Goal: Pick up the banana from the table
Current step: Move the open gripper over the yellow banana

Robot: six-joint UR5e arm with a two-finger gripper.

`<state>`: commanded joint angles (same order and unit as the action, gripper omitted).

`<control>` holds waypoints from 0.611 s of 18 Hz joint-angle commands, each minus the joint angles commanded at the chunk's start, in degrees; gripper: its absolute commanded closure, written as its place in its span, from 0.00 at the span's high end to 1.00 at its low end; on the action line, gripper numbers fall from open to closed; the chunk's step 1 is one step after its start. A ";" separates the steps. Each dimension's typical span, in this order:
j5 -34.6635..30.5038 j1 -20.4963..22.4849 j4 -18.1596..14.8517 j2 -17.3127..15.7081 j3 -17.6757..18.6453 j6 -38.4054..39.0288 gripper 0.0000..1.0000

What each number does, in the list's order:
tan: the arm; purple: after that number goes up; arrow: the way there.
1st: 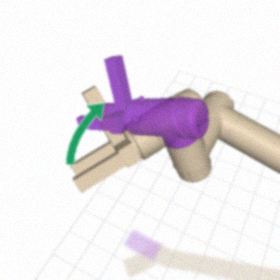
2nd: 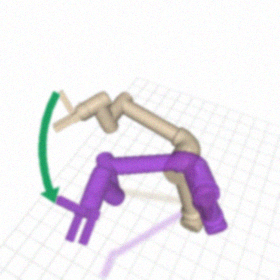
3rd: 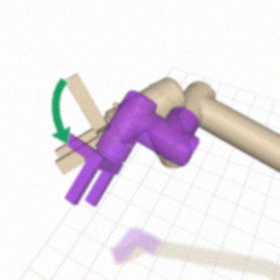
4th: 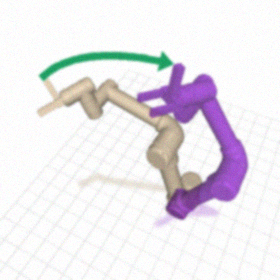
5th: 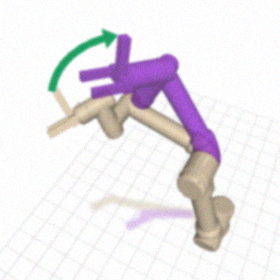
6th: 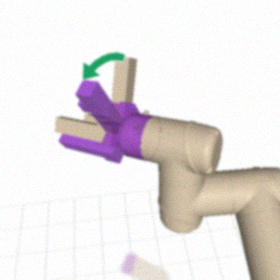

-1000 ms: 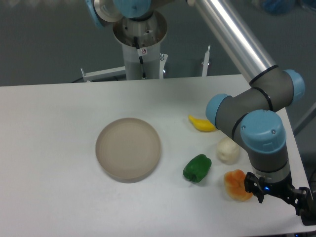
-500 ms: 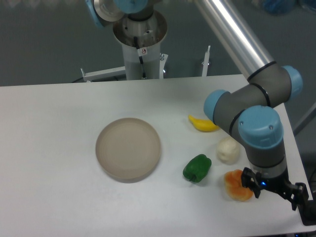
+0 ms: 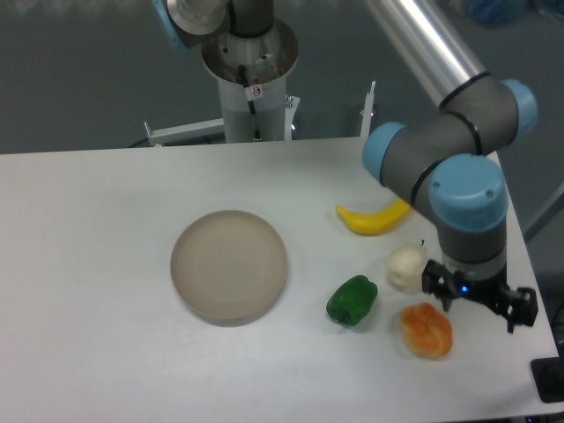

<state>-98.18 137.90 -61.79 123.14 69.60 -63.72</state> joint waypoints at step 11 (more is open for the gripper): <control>0.45 5.09 0.00 -9.14 13.79 -10.35 1.00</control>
<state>-97.73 142.99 -61.79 114.00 83.39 -74.07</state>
